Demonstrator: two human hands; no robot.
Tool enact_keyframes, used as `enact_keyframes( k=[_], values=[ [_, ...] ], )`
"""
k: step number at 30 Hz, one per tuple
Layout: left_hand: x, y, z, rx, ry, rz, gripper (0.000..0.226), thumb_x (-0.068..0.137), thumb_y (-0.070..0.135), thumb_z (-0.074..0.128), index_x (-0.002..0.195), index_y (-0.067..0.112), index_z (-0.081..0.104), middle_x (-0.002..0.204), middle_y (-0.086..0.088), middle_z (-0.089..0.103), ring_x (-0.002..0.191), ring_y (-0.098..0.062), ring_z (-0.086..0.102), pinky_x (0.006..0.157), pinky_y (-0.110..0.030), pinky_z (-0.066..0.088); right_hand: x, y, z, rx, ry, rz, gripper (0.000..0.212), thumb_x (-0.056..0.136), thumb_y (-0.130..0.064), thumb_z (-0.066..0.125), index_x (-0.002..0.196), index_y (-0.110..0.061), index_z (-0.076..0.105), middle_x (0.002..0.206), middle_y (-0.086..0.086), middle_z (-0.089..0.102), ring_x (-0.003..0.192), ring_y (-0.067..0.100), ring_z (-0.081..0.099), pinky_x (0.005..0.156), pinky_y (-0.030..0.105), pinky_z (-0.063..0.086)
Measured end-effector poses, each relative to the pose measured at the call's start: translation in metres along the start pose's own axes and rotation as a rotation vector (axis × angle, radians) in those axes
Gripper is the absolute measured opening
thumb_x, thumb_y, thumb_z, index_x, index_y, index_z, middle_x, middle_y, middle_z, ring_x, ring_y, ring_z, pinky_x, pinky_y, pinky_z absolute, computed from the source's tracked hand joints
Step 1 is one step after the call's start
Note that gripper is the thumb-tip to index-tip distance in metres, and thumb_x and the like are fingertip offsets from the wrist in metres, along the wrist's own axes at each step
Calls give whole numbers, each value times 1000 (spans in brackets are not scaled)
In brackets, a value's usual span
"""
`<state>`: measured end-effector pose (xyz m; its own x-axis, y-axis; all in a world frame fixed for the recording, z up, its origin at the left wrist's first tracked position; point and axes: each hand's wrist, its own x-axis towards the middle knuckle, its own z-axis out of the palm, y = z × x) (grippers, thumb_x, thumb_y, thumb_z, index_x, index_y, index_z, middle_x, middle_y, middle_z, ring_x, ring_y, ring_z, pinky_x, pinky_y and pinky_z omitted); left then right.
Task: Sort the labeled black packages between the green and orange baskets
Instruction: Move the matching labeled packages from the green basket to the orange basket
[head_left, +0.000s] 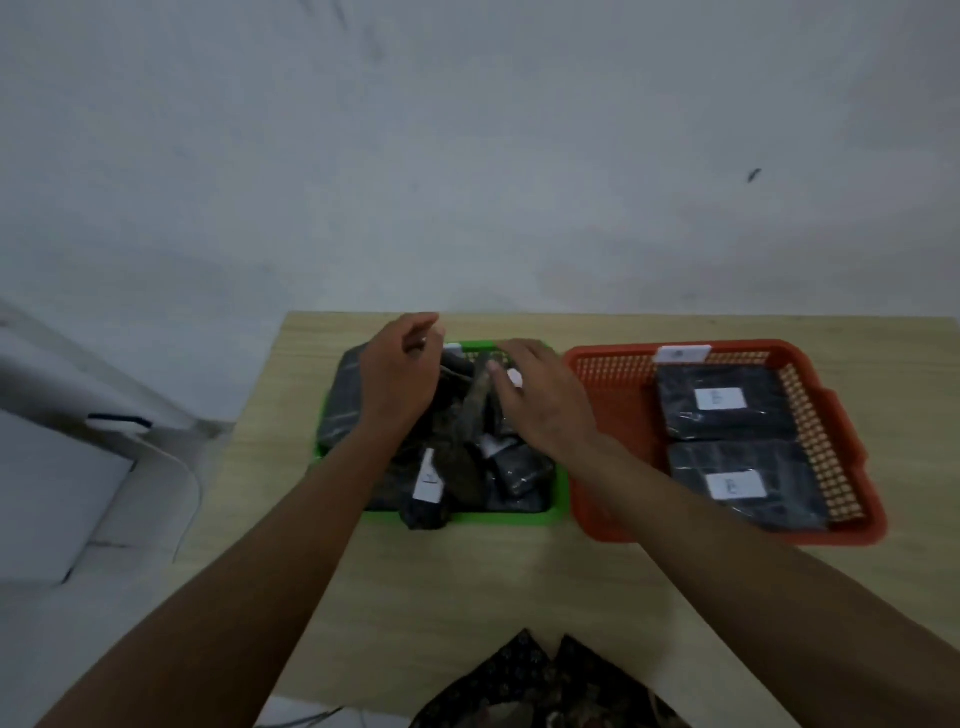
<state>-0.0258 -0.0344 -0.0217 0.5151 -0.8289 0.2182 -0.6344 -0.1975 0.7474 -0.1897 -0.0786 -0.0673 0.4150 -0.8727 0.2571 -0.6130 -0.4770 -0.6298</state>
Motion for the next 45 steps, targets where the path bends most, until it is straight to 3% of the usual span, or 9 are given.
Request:
enact_keyframes(
  k=[4,11,14,18,25,31,35,39,45],
  values=[
    [20,-52,-38,130,-26,-1,27,92,28,62,115,14,68,117,-6,69,108,-21,63,92,-27,45,28,-40,39,36,-173,26,41,98,-43,48,127,-17,60,123,6,63,112,26,57,91,37,47],
    [34,-135,-59,213,-182,-121,34,89,30,66,118,11,67,121,-12,67,111,-28,62,92,-31,45,75,-85,95,95,-518,404,39,92,-52,56,92,-13,62,87,5,61,78,24,59,68,33,49],
    [37,-151,-60,180,-244,-127,31,90,29,64,116,13,69,116,-11,70,107,-27,64,89,-30,46,81,-93,115,185,-458,588,40,91,-42,64,65,-16,48,61,8,46,55,22,50,52,30,42],
    [40,-152,-61,128,-299,-141,29,93,33,59,112,15,72,111,-8,73,102,-25,67,88,-31,49,80,-100,123,499,-401,773,40,92,-28,68,122,-4,59,112,19,63,97,32,65,81,46,59],
    [44,-125,-79,-495,-508,-396,33,82,52,68,102,26,75,98,2,77,92,-19,73,74,-32,58,78,-104,95,959,-356,664,23,99,-18,54,112,-28,69,87,-3,72,77,12,69,68,32,57],
    [41,-101,-82,-939,-551,-526,43,88,36,52,117,7,66,110,-17,72,95,-30,70,70,-33,58,72,-86,71,660,1,443,22,95,-24,62,115,-29,69,109,-5,67,98,14,64,86,34,57],
    [38,-67,-71,-1235,-553,-594,50,88,40,44,115,6,69,118,-18,69,99,-30,69,82,-38,56,54,-65,45,757,30,650,59,85,-52,67,135,-22,57,127,-8,60,113,16,59,92,34,50],
    [27,-25,-32,-1170,-688,-585,51,89,42,43,116,7,70,118,-19,69,101,-33,68,86,-41,56,30,-39,8,1050,-35,716,36,87,-44,67,111,-18,72,101,0,77,91,18,74,69,32,57],
    [-2,26,53,-556,-623,-436,28,90,40,52,90,20,72,93,1,74,92,-23,69,91,-44,54,-13,37,-62,931,232,764,29,89,-21,70,117,-14,67,106,10,75,91,25,73,76,39,61]
  ],
)
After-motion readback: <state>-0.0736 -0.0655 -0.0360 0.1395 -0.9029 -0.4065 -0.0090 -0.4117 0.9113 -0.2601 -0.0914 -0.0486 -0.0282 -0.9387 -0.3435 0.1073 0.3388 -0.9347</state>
